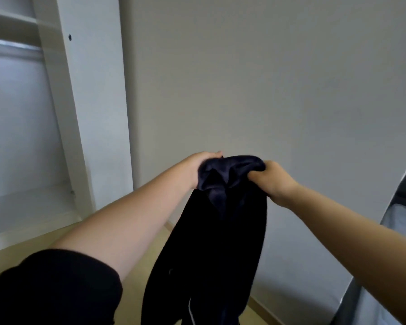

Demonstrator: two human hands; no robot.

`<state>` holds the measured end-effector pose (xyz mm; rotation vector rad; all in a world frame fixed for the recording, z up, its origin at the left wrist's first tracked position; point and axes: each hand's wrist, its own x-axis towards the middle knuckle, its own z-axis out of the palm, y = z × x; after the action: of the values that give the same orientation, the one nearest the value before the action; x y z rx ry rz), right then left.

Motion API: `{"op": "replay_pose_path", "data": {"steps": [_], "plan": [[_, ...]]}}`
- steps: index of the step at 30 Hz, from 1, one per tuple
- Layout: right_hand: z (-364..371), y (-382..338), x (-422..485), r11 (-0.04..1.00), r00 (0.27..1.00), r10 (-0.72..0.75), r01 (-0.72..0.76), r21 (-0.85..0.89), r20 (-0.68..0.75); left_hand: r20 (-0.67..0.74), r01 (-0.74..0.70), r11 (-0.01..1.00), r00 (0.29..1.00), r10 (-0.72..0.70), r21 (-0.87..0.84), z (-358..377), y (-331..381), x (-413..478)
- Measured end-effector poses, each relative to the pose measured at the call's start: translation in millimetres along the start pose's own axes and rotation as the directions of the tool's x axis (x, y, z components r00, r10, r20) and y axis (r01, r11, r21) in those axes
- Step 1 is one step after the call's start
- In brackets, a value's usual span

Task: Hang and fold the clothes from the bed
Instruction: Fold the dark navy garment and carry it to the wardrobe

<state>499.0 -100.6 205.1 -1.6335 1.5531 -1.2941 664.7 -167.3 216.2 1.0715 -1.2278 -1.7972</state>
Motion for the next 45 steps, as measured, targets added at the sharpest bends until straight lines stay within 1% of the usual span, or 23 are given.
{"op": "replay_pose_path", "data": {"steps": [2, 6, 8, 12, 13, 15, 17, 19, 21, 23, 24, 27, 30, 31, 32, 34, 35, 36, 38, 39, 41, 43, 45], "plan": [[-5.4, -1.9, 9.1, 0.976, 0.994, 0.105, -0.100, 0.194, -0.018, 0.055, 0.028, 0.996, 0.998, -0.032, 0.080, -14.8, 9.2, -6.8], [-5.8, -15.1, 25.8, 0.962, 0.985, 0.135, -0.104, 0.251, -0.110, 0.082, 0.008, 0.987, 0.996, -0.022, 0.162, -20.8, 17.3, -8.9], [-3.3, -21.7, 33.1, 0.925, 0.976, 0.180, -0.126, 0.359, -0.123, 0.062, -0.084, 0.988, 0.995, 0.076, 0.128, -18.2, 17.2, -7.0], [-5.9, -31.9, 43.5, 0.865, 0.961, 0.246, -0.158, 0.477, -0.126, 0.289, -0.316, 0.943, 0.917, 0.276, 0.101, -24.4, -1.0, -11.3], [-7.1, -33.8, 45.4, 0.852, 0.961, 0.247, -0.153, 0.500, -0.126, 0.305, -0.371, 0.918, 0.898, 0.316, 0.143, -25.2, -11.6, -10.4], [-9.6, -38.0, 47.8, 0.827, 0.968, 0.227, -0.136, 0.545, -0.102, 0.203, -0.440, 0.818, 0.898, 0.391, 0.371, -22.4, -32.2, -4.4], [-13.8, -39.1, 50.3, 0.807, 0.970, 0.216, -0.114, 0.579, -0.110, 0.021, -0.409, 0.729, 0.879, 0.476, 0.549, -22.2, -43.9, 1.1], [-24.2, -33.8, 51.1, 0.862, 0.952, 0.200, -0.057, 0.504, -0.234, -0.075, -0.320, 0.758, 0.897, 0.435, 0.568, -31.0, -43.4, 4.8], [-43.8, -19.0, 51.3, 0.985, 0.907, 0.080, -0.007, 0.174, -0.414, -0.094, -0.280, 0.800, 0.918, 0.384, 0.530, -44.3, -31.5, 4.2], [-61.2, -0.1, 50.8, 0.986, 0.890, -0.074, -0.003, -0.167, -0.450, -0.108, -0.276, 0.829, 0.923, 0.370, 0.486, -50.9, -17.2, 1.8], [-66.7, 9.5, 51.6, 0.961, 0.892, -0.113, -0.014, -0.277, -0.437, -0.116, -0.272, 0.841, 0.925, 0.363, 0.467, -49.7, -11.7, 0.7], [-70.3, 25.0, 54.1, 0.878, 0.898, -0.141, -0.081, -0.471, -0.417, -0.168, -0.262, 0.912, 0.931, 0.325, 0.316, -32.0, 1.8, 4.8], [-62.1, 26.7, 50.5, 0.785, 0.930, -0.079, -0.164, -0.598, -0.358, -0.283, -0.231, 0.970, 0.928, 0.242, 0.073, -11.2, 17.0, 10.8], [-56.6, 25.8, 47.6, 0.792, 0.944, -0.054, -0.158, -0.589, -0.325, -0.310, -0.234, 0.972, 0.925, 0.221, -0.005, -5.4, 22.2, 11.7], [-50.0, 24.3, 43.6, 0.853, 0.959, -0.025, -0.127, -0.506, -0.282, -0.326, -0.248, 0.966, 0.922, 0.210, -0.077, 0.3, 27.2, 12.1], [-34.6, 17.9, 32.4, 0.993, 0.991, 0.072, -0.082, -0.082, -0.114, -0.338, -0.295, 0.933, 0.916, 0.216, -0.205, 12.2, 34.9, 13.6], [-27.1, 14.3, 27.1, 0.991, 0.996, 0.087, -0.087, 0.106, 0.002, -0.338, -0.302, 0.920, 0.918, 0.209, -0.250, 18.7, 37.3, 14.1], [-20.3, 11.9, 22.9, 0.982, 0.991, 0.079, -0.096, 0.162, 0.109, -0.332, -0.299, 0.912, 0.922, 0.200, -0.281, 25.3, 38.8, 13.1], [-4.2, 14.2, 17.1, 0.996, 0.967, 0.073, -0.084, 0.036, 0.246, -0.328, -0.305, 0.893, 0.924, 0.194, -0.331, 36.4, 40.1, 13.5], [5.5, 19.0, 15.7, 0.996, 0.959, 0.083, -0.073, -0.046, 0.269, -0.334, -0.314, 0.883, 0.922, 0.196, -0.350, 40.4, 41.2, 14.2], [21.7, 34.1, 17.8, 0.989, 0.965, 0.109, -0.081, -0.120, 0.240, -0.335, -0.332, 0.863, 0.919, 0.206, -0.381, 44.9, 46.3, 10.5], [28.4, 42.2, 21.4, 0.987, 0.980, 0.155, -0.148, -0.059, 0.125, -0.336, -0.338, 0.855, 0.919, 0.209, -0.394, 40.7, 52.4, 8.7], [22.9, 43.3, 29.1, 0.982, 0.984, 0.177, -0.176, 0.074, -0.015, -0.353, -0.327, 0.915, 0.906, 0.233, -0.235, 30.0, 56.4, 6.2]]}}
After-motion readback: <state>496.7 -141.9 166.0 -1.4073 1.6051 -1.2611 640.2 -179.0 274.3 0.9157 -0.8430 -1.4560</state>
